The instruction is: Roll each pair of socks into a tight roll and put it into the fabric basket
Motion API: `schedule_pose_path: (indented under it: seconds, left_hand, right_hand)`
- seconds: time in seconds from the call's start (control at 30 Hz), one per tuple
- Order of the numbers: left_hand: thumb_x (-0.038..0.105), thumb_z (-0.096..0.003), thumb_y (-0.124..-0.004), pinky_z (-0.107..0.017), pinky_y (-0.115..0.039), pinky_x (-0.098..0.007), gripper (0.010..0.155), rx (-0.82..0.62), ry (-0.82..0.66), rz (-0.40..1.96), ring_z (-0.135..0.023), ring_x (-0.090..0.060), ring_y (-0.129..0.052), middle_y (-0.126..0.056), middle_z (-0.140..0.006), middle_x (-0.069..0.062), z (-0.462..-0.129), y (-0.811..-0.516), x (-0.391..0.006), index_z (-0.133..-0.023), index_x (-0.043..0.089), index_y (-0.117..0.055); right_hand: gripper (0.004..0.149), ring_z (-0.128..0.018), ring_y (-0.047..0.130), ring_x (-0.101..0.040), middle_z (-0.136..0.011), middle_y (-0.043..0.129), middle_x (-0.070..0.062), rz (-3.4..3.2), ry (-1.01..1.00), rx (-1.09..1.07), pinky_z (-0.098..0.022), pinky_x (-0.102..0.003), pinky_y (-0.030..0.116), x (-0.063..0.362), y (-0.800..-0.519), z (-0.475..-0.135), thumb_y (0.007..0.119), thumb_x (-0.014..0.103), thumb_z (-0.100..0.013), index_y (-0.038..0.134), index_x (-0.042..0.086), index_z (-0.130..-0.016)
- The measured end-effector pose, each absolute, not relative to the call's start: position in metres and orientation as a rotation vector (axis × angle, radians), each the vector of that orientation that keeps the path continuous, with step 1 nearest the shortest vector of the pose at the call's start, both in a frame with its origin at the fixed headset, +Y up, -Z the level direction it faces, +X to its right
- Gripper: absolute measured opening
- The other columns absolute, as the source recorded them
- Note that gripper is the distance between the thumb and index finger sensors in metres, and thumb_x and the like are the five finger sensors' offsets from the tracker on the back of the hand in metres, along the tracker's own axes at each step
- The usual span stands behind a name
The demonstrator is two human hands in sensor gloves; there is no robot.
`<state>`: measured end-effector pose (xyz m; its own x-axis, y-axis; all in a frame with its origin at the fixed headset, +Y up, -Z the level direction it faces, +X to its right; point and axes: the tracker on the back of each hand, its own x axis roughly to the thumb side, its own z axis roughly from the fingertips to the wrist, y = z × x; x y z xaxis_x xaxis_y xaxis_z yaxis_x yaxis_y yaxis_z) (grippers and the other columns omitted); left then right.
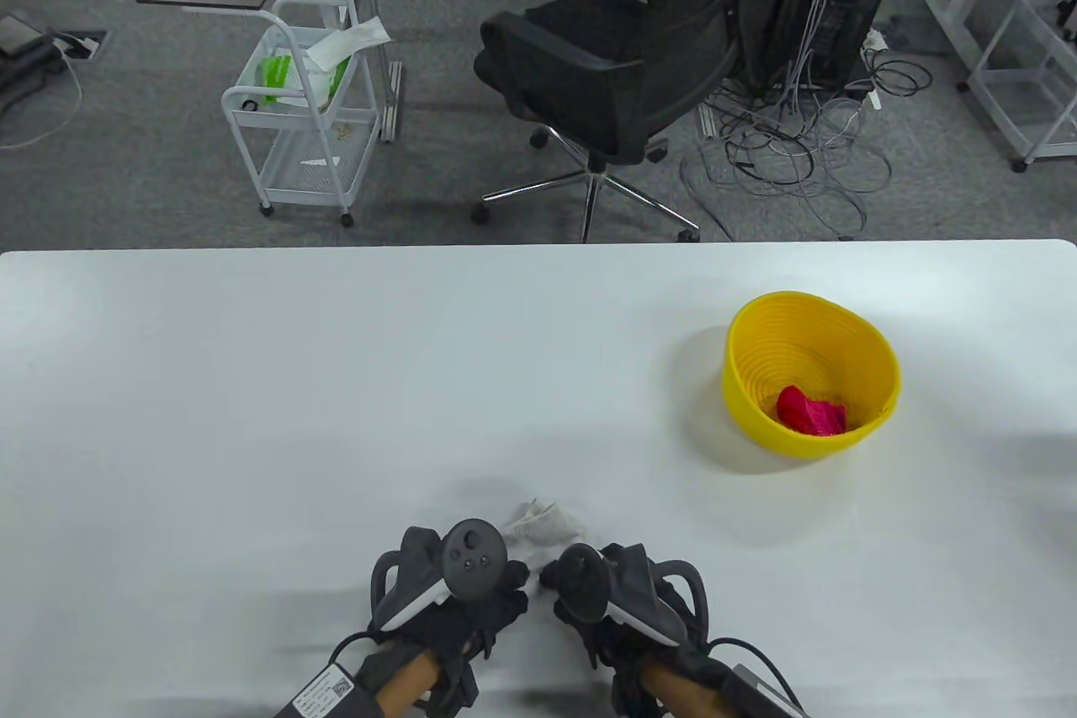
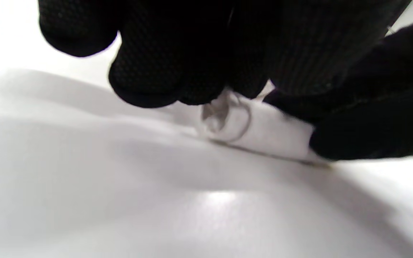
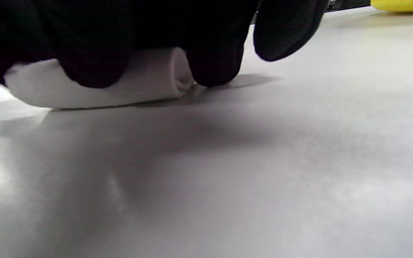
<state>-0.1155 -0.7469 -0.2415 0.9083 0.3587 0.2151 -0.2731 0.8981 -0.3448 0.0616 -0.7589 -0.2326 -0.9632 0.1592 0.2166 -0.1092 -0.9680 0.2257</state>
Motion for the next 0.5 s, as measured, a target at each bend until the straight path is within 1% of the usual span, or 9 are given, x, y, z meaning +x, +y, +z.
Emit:
schedule_pose_path:
  seconds: [0.2,0.27,0.33,0.4,0.43,0.5]
  left_hand:
    - [0.047,-0.0312,-0.092,-0.049,-0.076,-0.048,0.056,-0.344,-0.269,0.308,-0.054,-0.022,-0.099,-0.096,-0.074,-0.002,-0.247,-0.759,-0.113,-0.083,0.027,-0.09]
    - [0.046,-0.0308,-0.093,-0.05,-0.076,-0.047,0.055,-0.332,-0.278,0.299,-0.052,-0.021,-0.098,-0.095,-0.072,-0.002,-0.248,-0.762,-0.111,-0.082,0.027,-0.089]
    - [0.043,-0.0328,-0.091,-0.048,-0.077,-0.048,0.049,-0.322,-0.281,0.307,-0.05,-0.022,-0.099,-0.097,-0.069,-0.002,-0.249,-0.761,-0.11,-0.079,0.026,-0.092]
    - [0.042,-0.0355,-0.087,-0.048,-0.076,-0.048,0.047,-0.331,-0.283,0.301,-0.05,-0.022,-0.098,-0.097,-0.069,-0.003,-0.248,-0.761,-0.109,-0.08,0.026,-0.092]
    - [0.041,-0.0362,-0.086,-0.048,-0.076,-0.048,0.047,-0.331,-0.282,0.3,-0.05,-0.022,-0.099,-0.097,-0.069,-0.003,-0.248,-0.761,-0.109,-0.08,0.026,-0.092]
    - [0.041,-0.0372,-0.084,-0.048,-0.076,-0.048,0.046,-0.339,-0.28,0.307,-0.049,-0.022,-0.098,-0.097,-0.069,-0.004,-0.248,-0.762,-0.109,-0.08,0.026,-0.093]
  right_hand:
    - [0.043,-0.079,0.092,-0.014,-0.085,0.092,0.012,2.933,0.291,0.314,-0.065,-0.05,0.072,0.063,-0.757,-0.234,0.082,0.043,-0.041,0.081,0.04,-0.084]
    - [0.042,-0.076,0.094,-0.014,-0.082,0.095,0.01,2.917,0.289,0.313,-0.064,-0.05,0.072,0.064,-0.756,-0.235,0.082,0.042,-0.041,0.083,0.038,-0.083]
    - [0.042,-0.074,0.096,-0.014,-0.081,0.096,0.008,2.904,0.314,0.31,-0.064,-0.05,0.073,0.065,-0.755,-0.236,0.081,0.042,-0.041,0.084,0.037,-0.083]
    - [0.042,-0.074,0.096,-0.014,-0.08,0.097,0.008,2.885,0.327,0.306,-0.064,-0.05,0.073,0.067,-0.754,-0.237,0.081,0.044,-0.041,0.084,0.037,-0.082]
    - [0.043,-0.076,0.094,-0.015,-0.082,0.095,0.008,2.862,0.34,0.315,-0.064,-0.05,0.072,0.069,-0.752,-0.238,0.081,0.044,-0.041,0.083,0.038,-0.083]
    - [0.044,-0.079,0.093,-0.016,-0.085,0.093,0.009,2.844,0.287,0.327,-0.065,-0.051,0.072,0.072,-0.744,-0.238,0.08,0.044,-0.041,0.082,0.038,-0.084]
